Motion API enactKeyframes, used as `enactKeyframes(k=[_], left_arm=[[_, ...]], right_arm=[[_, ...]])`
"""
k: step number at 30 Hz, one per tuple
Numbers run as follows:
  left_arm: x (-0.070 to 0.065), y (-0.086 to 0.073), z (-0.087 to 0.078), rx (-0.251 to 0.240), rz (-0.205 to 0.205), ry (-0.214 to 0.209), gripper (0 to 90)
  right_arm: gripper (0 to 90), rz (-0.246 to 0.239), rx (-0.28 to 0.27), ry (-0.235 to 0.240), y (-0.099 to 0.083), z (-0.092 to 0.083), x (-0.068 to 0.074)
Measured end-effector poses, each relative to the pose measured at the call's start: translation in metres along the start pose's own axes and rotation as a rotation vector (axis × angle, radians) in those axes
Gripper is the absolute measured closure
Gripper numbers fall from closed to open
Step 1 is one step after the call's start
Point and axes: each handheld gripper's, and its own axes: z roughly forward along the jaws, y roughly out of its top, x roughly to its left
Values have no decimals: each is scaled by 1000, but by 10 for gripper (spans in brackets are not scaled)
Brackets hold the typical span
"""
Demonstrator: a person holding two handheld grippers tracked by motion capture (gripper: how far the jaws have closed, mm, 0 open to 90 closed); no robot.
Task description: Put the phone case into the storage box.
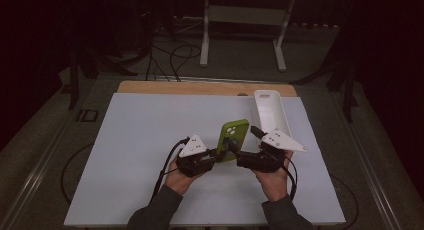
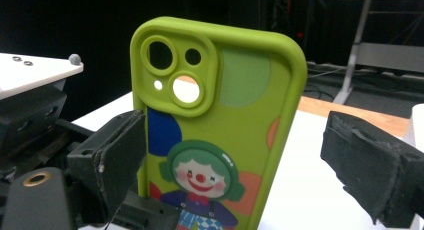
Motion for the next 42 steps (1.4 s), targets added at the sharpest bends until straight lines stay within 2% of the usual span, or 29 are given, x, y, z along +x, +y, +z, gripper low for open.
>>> enactKeyframes(k=[4, 14, 19, 25, 36, 42], left_arm=[[-1, 0, 0, -2, 1, 21, 780], [-4, 0, 4, 0, -2, 41, 780], [-6, 0, 5, -13, -7, 75, 780], [-8, 0, 7, -6, -7, 83, 780], [-13, -1, 11, 2, 6, 139, 780], [-15, -1, 12, 1, 3, 137, 780]], right_arm=[[107, 2, -9, -18, 1, 1, 3], [109, 30, -18, -33, 2, 5, 7], [109, 47, -27, -38, 2, 6, 7], [109, 53, -40, -48, 4, 7, 7], [108, 65, -42, -54, 4, 12, 10], [106, 69, -43, -66, 5, 15, 10]])
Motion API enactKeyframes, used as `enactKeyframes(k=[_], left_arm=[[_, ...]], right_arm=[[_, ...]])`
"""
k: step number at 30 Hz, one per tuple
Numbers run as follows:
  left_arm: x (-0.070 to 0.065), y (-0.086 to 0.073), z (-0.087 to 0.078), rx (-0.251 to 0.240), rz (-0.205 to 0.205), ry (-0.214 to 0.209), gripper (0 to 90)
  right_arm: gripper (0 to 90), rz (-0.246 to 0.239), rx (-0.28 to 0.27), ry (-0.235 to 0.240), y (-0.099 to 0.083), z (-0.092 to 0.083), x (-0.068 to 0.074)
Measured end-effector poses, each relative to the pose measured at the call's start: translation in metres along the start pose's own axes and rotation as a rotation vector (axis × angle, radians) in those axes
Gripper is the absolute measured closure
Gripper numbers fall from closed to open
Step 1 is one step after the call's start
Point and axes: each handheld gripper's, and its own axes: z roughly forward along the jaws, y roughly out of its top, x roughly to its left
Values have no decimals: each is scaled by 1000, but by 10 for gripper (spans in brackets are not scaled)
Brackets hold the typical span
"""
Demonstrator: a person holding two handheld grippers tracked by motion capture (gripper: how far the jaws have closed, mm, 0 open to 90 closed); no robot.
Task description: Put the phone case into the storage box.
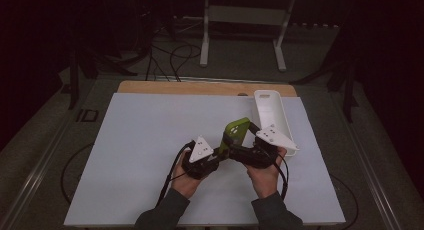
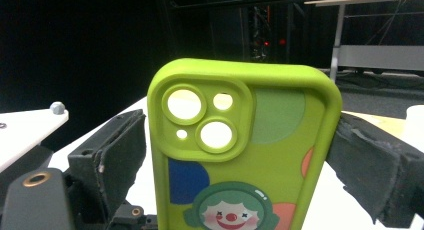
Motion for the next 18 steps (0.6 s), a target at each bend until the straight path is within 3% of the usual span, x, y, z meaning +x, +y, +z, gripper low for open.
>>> enactKeyframes(k=[18], left_arm=[[-5, 1, 1, -4, -1, -2, 780]], right_arm=[[136, 6, 3, -54, -1, 9, 2]])
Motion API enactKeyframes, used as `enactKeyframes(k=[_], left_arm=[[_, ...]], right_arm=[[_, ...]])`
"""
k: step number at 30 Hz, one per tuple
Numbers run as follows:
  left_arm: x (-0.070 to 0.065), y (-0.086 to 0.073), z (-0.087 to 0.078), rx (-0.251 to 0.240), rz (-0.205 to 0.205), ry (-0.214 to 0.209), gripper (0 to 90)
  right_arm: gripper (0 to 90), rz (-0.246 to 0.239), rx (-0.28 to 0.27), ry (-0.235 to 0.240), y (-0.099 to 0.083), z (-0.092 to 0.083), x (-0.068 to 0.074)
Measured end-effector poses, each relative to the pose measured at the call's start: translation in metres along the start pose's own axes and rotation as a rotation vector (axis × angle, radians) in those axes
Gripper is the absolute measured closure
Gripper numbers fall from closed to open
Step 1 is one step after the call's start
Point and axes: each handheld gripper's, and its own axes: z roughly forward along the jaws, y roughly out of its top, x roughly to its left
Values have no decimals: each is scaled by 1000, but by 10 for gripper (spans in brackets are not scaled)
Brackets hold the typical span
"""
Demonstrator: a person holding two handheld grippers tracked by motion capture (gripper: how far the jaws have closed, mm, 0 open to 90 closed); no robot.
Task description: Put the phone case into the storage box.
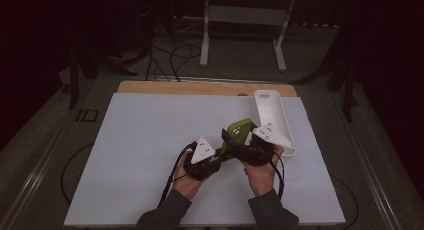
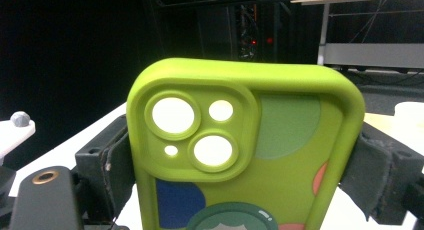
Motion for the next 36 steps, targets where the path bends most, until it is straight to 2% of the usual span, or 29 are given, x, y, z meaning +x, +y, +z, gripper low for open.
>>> enactKeyframes(k=[13, 16, 17, 19, 20, 23, 25, 26, 27, 28, 30, 32, 36], left_arm=[[2, 0, 1, 7, -6, -18, 770], [4, 0, 1, 7, -18, -39, 756], [4, -1, 1, 7, -19, -39, 706], [5, -1, 0, 10, -26, -49, 687], [5, -1, 0, 12, -26, -47, 627], [6, -1, 1, 18, -35, -53, 556], [6, -1, 0, 16, -37, -41, 489], [6, -1, 0, 16, -41, -42, 427], [6, -1, 0, 16, -40, -35, 427], [7, -1, 0, 17, -43, -30, 368], [7, -1, 0, 23, -44, -27, 342], [8, -2, -1, 23, -49, -17, 275], [9, -2, -2, 28, -48, -13, 224]], right_arm=[[150, -4, 11, -6, 1, 0, 1], [151, -3, 12, -6, 1, 0, 1], [152, -2, 14, -5, 1, 0, 1], [152, -1, 14, -4, 1, 0, 1], [152, -2, 14, -3, 1, 0, 1], [153, -1, 16, -2, 1, 0, 1], [152, -1, 16, -1, 1, 0, 1], [152, -2, 18, -3, 2, 0, 1], [152, -2, 18, -3, 2, 0, 1], [153, -1, 19, -5, 2, 0, 0], [152, -1, 19, -5, 2, 0, 0], [153, 0, 19, -5, 2, 0, 0], [153, 1, 20, -6, 2, 0, 0]])
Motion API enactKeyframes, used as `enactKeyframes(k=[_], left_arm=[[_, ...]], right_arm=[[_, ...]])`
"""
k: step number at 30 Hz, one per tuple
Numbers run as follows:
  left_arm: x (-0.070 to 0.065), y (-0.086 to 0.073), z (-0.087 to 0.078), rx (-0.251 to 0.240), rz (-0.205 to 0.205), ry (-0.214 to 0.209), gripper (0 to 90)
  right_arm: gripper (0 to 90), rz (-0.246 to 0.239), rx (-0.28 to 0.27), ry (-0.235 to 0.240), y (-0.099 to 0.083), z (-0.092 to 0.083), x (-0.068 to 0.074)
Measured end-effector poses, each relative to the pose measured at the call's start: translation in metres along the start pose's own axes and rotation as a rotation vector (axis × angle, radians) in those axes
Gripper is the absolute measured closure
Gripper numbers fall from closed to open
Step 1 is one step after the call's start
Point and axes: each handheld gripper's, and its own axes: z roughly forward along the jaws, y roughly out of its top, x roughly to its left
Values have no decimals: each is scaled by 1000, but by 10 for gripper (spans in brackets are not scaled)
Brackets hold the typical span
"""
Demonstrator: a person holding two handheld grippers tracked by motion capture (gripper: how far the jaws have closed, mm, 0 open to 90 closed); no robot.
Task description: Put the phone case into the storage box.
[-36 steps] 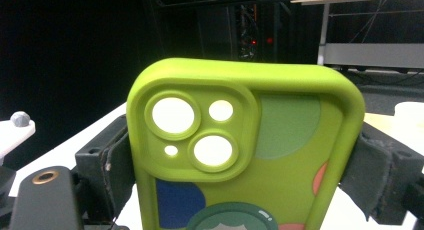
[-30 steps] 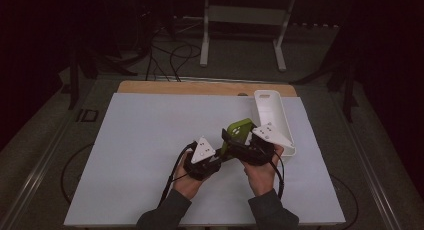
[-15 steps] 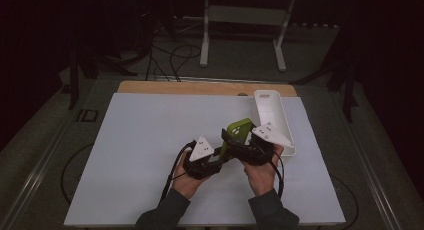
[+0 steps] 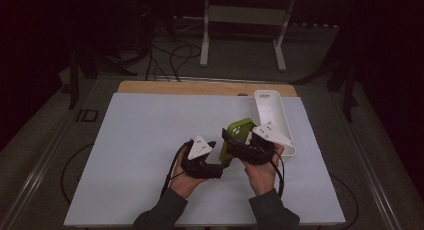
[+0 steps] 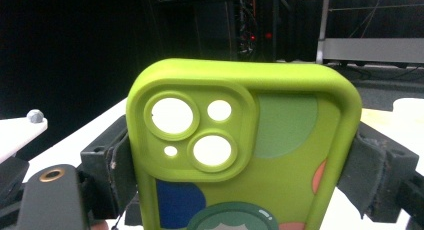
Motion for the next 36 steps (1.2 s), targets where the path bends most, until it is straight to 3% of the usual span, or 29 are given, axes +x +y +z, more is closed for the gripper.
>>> enactKeyframes(k=[6, 13, 36], left_arm=[[2, 0, -1, 15, -6, 10, 113], [4, -1, -3, 18, -11, 13, 66], [16, -6, -14, 28, -12, 20, 0]], right_arm=[[153, 0, 4, -2, 1, 0, 0], [152, 0, 3, -3, 2, 0, -1], [153, -2, 4, -8, 6, 0, -1]])
